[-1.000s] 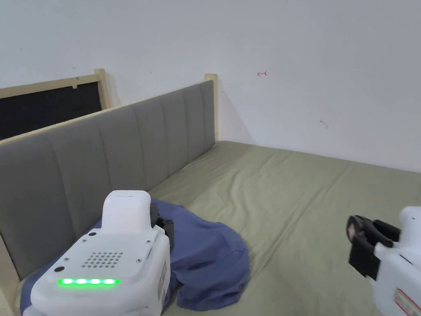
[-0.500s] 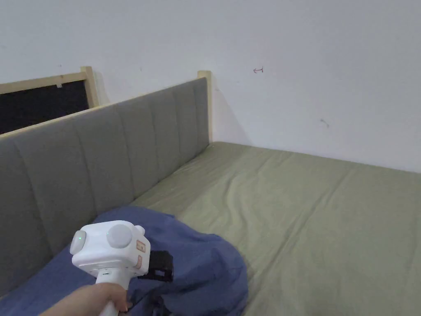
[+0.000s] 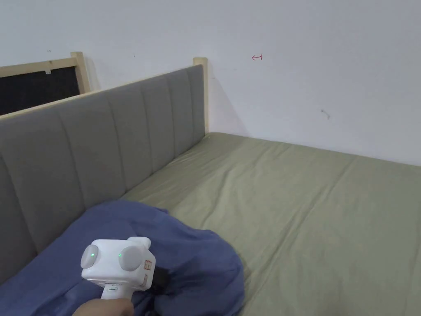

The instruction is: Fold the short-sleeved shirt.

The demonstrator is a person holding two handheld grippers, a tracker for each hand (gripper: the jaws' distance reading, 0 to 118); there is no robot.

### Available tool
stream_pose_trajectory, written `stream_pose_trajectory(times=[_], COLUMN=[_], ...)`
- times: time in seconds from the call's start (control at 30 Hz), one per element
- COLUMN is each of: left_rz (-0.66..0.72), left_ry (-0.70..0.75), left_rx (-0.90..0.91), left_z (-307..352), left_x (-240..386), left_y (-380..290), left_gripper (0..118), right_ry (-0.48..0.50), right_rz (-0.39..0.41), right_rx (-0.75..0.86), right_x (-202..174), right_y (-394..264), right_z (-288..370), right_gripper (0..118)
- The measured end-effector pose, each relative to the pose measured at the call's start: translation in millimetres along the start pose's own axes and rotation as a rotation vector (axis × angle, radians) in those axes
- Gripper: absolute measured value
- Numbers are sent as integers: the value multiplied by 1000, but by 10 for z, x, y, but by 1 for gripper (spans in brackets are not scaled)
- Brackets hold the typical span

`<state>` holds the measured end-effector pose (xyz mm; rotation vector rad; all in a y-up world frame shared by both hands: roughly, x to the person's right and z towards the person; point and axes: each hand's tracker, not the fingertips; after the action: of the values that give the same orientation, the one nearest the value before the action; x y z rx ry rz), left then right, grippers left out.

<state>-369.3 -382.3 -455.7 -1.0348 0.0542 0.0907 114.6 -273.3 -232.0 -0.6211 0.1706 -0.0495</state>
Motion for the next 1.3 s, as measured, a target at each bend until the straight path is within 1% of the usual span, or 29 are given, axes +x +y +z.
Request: stream_pose_trajectory(times=[0.03,0.07,0.1,0.13,0.17,0.2,0.23,0.27,0.3,0.37,0.43,0.5,0.57,0.7,0.8,0.87,0.93,1.0,1.07,1.13,1.17,1.23,1.27,1.3], left_rz=[24,36,86,79,73,36,13,-22,-47,-69,-82,-151,-226,-351,-446,-505,-552,-622,-643,-657,-669,-619,-568,-516], left_ry=[5,14,35,-1,-8,48,72,71,35,0,-115,-222,-304,-542,-701,-767,-793,-819,-764,-733,-684,-612,-581,-577], left_rx=[74,129,160,231,262,302,347,396,447,526,620,714,755,795,722,625,513,378,224,51,-43,-190,-278,-325], left_z=[138,287,455,602,726,907,1097,1277,1492,1875,2310,2788,3161,3740,3949,3946,3795,3435,2963,2336,1976,1404,1121,914], left_x=[-67,-107,-181,-213,-268,-256,-228,-198,-115,35,281,685,1111,1992,2631,3049,3456,3897,4270,4583,4708,4832,4847,4815], left_y=[14,29,18,67,116,156,192,235,302,377,439,499,473,379,254,186,95,-36,-182,-322,-443,-655,-756,-836], left_gripper=[1,2,1,1,1,2,1,1,2,2,1,2,2,2,2,2,2,2,2,2,2,3,5,17], right_ry=[-1,-3,-4,-4,-3,-3,-5,-7,-13,-27,-46,-64,-86,-166,-215,-283,-311,-325,-362,-389,-385,-335,-345,-357], right_rz=[5,10,11,9,4,-2,-8,-14,-22,-35,-52,-81,-96,-130,-183,-222,-267,-308,-332,-339,-346,-370,-379,-388], right_rx=[3,10,17,24,32,40,47,55,67,96,137,202,242,327,403,486,548,566,535,499,484,450,432,411], right_x=[0,-2,5,14,29,48,66,86,113,161,224,305,388,604,790,905,1047,1221,1365,1489,1556,1650,1674,1691], right_y=[10,10,12,14,16,10,10,10,10,9,7,15,29,60,43,-18,-87,-156,-220,-307,-374,-505,-571,-624], right_z=[26,61,100,137,186,229,275,321,380,490,626,812,956,1285,1542,1737,1901,2008,2036,2003,1970,1910,1865,1826], right_gripper=[1,1,1,1,1,1,1,1,1,1,1,1,1,1,1,1,1,1,1,1,1,1,1,1])
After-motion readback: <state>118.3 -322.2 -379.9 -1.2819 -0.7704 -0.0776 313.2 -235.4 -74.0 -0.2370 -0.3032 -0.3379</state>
